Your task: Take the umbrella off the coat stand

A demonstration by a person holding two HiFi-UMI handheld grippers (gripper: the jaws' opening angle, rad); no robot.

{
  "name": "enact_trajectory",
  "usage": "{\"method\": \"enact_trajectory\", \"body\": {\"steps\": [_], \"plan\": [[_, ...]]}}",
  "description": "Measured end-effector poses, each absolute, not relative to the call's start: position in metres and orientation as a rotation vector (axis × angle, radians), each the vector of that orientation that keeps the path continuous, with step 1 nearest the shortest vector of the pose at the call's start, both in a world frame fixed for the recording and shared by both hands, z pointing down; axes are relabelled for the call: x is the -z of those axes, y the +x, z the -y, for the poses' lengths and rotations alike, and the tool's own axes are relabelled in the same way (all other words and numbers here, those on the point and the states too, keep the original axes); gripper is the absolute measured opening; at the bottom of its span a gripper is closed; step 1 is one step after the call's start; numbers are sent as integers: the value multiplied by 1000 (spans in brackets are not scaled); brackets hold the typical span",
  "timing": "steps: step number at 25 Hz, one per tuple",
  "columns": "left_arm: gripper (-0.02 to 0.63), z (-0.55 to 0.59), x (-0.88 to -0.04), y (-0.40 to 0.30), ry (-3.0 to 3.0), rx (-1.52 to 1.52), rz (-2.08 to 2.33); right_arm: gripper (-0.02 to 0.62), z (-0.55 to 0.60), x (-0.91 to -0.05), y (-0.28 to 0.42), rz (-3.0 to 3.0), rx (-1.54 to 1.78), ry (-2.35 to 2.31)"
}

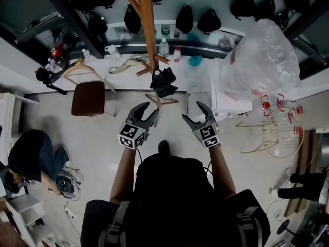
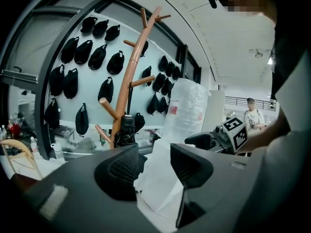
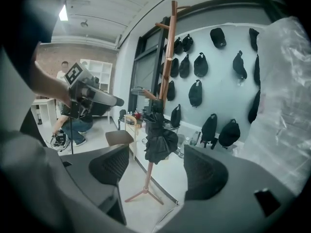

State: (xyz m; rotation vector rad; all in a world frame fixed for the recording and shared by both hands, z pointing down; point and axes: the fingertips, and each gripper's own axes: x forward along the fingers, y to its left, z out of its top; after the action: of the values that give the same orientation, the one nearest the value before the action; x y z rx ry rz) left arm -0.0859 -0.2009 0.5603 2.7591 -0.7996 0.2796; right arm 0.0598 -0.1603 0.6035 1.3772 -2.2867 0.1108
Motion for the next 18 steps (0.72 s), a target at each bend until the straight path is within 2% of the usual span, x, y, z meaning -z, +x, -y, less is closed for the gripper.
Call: {"method": "enact_trajectory", "body": {"steps": [18], "plan": [[204, 205, -576, -107, 2727, -260, 821, 356, 162, -616, 41, 2260, -118, 1316]]}}
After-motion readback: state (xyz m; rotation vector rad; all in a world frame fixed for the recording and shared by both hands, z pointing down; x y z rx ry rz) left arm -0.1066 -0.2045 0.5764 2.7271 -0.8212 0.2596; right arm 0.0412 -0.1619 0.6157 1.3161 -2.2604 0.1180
